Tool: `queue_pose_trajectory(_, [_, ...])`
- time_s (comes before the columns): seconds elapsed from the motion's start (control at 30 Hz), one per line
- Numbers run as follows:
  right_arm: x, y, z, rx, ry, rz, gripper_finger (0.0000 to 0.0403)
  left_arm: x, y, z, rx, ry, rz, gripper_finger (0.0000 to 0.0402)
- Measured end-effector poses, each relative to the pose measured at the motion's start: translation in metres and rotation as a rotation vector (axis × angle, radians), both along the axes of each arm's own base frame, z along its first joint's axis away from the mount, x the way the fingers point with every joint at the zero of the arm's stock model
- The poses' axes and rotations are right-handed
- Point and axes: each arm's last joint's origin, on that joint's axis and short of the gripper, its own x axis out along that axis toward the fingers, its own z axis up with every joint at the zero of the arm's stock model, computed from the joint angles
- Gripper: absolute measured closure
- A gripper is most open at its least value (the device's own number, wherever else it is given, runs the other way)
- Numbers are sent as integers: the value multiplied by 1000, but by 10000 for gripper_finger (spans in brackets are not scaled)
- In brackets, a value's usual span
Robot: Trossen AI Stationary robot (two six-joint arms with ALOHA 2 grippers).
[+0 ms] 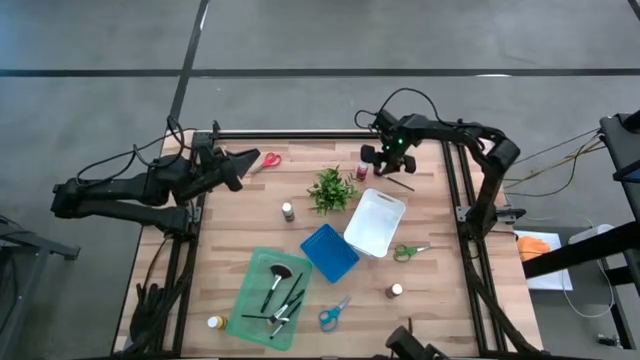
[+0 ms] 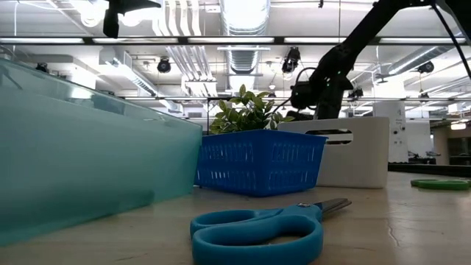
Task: Pick & Place Paint Supplies
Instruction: Put the black eye groomer brush into the green bin
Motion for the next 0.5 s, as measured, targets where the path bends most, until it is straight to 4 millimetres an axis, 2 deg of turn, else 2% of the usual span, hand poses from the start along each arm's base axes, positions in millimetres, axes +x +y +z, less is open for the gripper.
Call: queue_pose_trajectory(0.5, [8, -2, -24, 74, 14, -60, 275, 0, 0, 1, 1, -7, -9, 303])
